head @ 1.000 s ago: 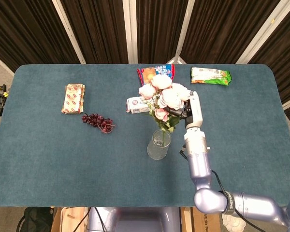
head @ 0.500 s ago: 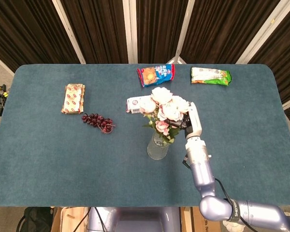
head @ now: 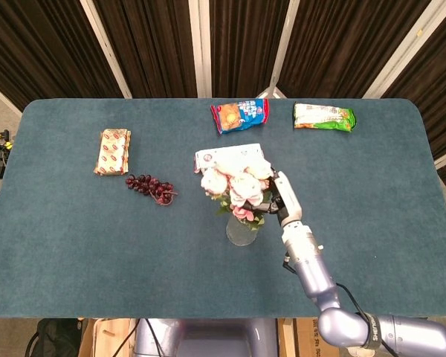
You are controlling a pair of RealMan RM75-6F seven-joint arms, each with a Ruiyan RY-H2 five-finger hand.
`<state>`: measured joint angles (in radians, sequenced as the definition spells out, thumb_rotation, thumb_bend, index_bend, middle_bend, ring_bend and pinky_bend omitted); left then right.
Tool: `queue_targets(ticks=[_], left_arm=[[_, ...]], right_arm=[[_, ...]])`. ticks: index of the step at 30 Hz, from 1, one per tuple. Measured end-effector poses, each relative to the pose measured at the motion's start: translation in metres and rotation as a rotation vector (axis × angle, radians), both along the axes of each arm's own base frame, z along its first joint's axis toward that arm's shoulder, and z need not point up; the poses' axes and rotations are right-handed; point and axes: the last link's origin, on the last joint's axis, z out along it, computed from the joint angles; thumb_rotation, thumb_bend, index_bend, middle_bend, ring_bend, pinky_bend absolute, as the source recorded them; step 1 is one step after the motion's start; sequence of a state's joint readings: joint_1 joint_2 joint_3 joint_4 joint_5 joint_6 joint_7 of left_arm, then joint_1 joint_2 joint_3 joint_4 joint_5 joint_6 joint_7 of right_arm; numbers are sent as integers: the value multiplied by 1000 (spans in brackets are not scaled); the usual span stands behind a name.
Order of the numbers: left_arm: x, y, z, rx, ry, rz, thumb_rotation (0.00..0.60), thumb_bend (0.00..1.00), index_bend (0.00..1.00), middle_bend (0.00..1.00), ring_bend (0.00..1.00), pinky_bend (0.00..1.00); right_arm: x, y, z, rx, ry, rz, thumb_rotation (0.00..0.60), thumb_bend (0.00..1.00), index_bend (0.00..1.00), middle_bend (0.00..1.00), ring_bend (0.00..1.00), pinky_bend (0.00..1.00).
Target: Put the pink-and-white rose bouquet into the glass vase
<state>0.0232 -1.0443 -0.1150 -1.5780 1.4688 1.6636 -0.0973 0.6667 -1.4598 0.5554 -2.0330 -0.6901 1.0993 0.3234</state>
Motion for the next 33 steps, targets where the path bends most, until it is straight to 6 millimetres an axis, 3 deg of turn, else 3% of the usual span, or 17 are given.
queue_targets(ticks=[9, 15, 26, 33], left_arm=[[0, 0, 0, 0, 1, 8, 600, 188, 78, 0, 0, 0], [0, -2, 0, 0, 6, 10, 600, 188, 78, 0, 0, 0], [-1, -3, 0, -2, 3, 14, 600, 188, 78, 0, 0, 0], [-1, -6, 1, -16, 10, 12, 600, 188, 78, 0, 0, 0]], right_arm=[[-12, 9, 23, 20, 53, 34, 600, 141, 140, 142, 172, 11], [-33, 12, 46, 19, 107, 19, 600, 141, 120, 120, 144, 9], [-96, 42, 102, -33, 200, -21, 600, 134, 121, 116, 137, 0], [-160, 64, 136, -235, 483, 2, 600, 135, 121, 116, 137, 0]])
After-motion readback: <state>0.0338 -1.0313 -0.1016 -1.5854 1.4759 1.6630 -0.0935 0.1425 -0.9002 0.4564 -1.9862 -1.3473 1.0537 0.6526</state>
